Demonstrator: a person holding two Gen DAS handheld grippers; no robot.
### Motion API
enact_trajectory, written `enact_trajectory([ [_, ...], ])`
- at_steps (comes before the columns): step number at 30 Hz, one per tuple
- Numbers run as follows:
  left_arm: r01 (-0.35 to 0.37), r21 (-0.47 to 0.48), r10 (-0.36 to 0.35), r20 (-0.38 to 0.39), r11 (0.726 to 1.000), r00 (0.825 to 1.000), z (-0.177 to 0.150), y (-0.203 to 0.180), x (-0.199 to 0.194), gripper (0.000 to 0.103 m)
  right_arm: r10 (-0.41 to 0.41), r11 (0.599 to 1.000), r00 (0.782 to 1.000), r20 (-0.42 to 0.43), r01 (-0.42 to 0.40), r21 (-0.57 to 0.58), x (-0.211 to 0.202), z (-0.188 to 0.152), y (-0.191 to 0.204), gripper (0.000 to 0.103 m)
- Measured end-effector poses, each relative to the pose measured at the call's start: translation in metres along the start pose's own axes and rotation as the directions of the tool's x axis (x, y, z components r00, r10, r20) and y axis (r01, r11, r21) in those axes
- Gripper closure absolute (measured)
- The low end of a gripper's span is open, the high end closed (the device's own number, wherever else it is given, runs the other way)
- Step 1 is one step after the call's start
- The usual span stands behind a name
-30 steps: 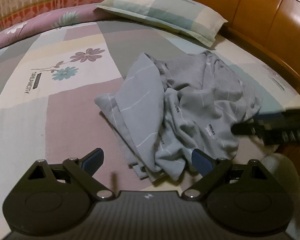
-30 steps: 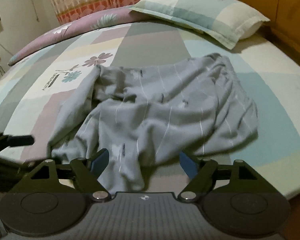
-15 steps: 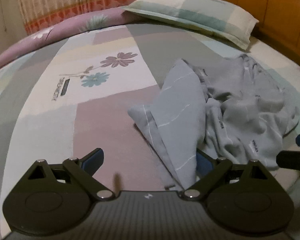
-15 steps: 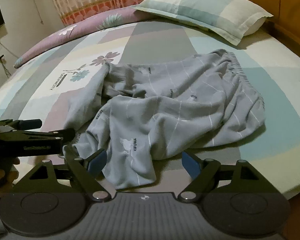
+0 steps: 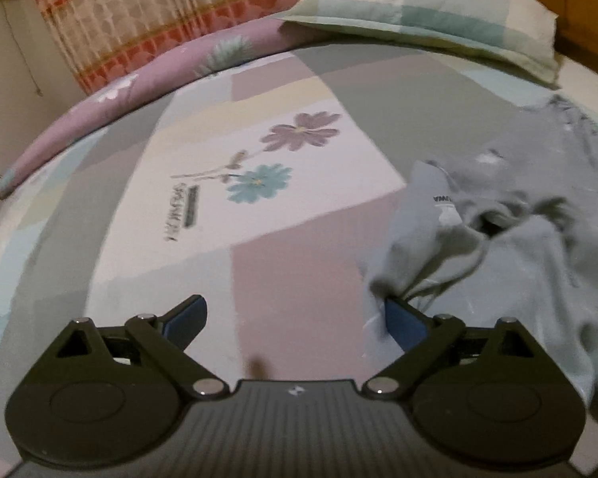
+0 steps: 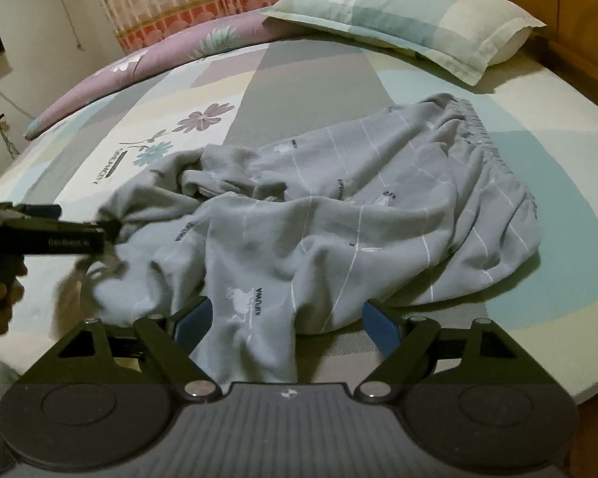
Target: Fold clothes
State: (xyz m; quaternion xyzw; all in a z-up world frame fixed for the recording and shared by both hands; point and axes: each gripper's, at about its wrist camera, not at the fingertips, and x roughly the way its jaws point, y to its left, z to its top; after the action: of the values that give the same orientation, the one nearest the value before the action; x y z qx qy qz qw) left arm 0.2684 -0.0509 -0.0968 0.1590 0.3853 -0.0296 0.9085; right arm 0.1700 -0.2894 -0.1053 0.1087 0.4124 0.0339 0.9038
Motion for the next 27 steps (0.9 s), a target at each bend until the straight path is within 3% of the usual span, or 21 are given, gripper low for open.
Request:
enact_trajectory([
  [3, 0.016, -0.012, -0.017, -0.017, 1.000, 1.000, 0.005, 0.006, 0.004, 0.008, 0.002, 1.000, 1.000, -0.010, -0.002, 0.002, 0.004, 0.001, 0.000, 0.017],
  [6, 0.120, -0.080, -0.123, -0.028, 0.990, 0.992, 0.003, 0.011, -0.002, 0.009, 0.008, 1.000, 1.000, -0.016, -0.008, 0.005, 0.006, 0.002, 0.000, 0.017],
  [9, 0.266, -0.176, -0.277, -0.041, 0.948, 0.960, -0.006, 0.014, -0.004, 0.010, 0.024, 1.000, 1.000, -0.015, -0.024, 0.012, 0.006, 0.001, 0.000, 0.017],
  [11, 0.287, -0.170, -0.299, -0.048, 0.943, 0.953, -0.014, 0.008, -0.003, 0.017, 0.034, 0.999, 0.999, -0.014, -0.034, 0.016, 0.005, 0.001, 0.000, 0.017],
  [15, 0.345, -0.202, -0.361, -0.049, 0.917, 0.931, -0.018, 0.006, 0.000, 0.049, 0.043, 0.999, 0.999, -0.018, -0.043, 0.005, 0.002, -0.003, 0.002, 0.017],
  [19, 0.350, -0.169, -0.361, -0.034, 0.921, 0.932, -0.016, 0.004, -0.006, 0.063, 0.042, 0.999, 0.999, -0.013, -0.042, 0.005, -0.002, -0.003, 0.000, 0.017],
  [24, 0.322, -0.184, -0.330, -0.013, 0.929, 0.944, -0.014, 0.019, -0.011, 0.063, 0.055, 0.998, 0.998, -0.016, -0.055, 0.007, -0.001, -0.004, 0.000, 0.017],
  [27, 0.331, -0.183, -0.348, -0.066, 0.926, 0.935, -0.021, 0.021, -0.004, 0.063, 0.067, 0.998, 0.998, -0.019, -0.067, 0.000, 0.001, -0.004, 0.003, 0.017],
])
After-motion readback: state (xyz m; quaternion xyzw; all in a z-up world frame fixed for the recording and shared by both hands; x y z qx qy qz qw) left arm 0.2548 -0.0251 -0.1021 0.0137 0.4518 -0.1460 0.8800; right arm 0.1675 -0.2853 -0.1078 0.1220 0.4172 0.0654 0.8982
